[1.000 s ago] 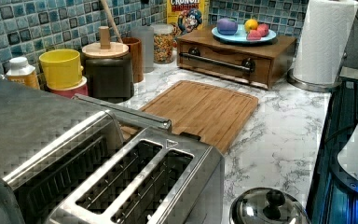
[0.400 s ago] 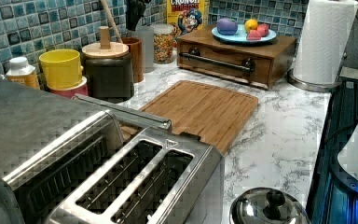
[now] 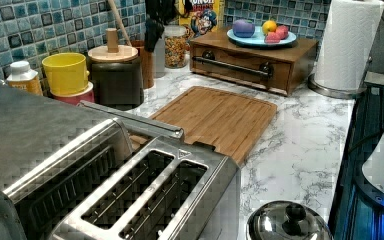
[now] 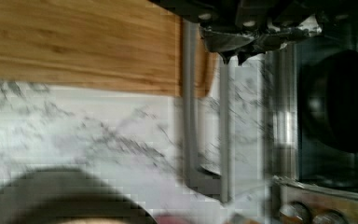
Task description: Close the oven.
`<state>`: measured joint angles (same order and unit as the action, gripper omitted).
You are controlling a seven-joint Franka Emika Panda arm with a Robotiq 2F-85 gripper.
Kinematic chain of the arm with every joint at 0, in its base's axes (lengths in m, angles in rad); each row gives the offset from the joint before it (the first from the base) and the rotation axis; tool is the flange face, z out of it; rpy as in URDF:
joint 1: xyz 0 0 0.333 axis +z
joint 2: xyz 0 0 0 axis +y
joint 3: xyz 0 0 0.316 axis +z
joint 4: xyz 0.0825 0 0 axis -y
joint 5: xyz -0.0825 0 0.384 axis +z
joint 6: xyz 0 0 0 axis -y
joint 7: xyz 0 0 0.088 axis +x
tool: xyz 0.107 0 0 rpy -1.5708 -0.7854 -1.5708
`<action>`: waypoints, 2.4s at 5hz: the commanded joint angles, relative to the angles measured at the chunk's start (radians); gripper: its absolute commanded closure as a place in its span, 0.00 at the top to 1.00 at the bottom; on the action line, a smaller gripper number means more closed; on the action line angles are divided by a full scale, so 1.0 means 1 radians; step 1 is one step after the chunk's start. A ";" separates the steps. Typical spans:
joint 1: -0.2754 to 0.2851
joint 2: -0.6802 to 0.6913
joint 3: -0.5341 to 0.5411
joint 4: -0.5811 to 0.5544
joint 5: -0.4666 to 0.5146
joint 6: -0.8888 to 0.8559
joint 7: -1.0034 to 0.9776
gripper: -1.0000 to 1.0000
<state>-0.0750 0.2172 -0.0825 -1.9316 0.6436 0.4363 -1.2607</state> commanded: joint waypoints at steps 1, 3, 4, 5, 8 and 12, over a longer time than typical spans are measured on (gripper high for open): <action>-0.001 0.132 0.062 -0.008 0.118 0.020 -0.165 0.00; -0.028 0.145 0.108 -0.005 0.223 0.108 -0.249 0.00; -0.010 0.173 0.132 -0.005 0.212 0.126 -0.230 0.00; 0.001 0.197 0.163 -0.022 0.212 0.206 -0.194 0.00; -0.030 0.233 0.174 0.031 0.223 0.112 -0.159 0.00; 0.012 0.292 0.190 0.088 0.258 0.101 -0.116 0.00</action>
<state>-0.0914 0.5205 0.0657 -1.9531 0.8477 0.5557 -1.4229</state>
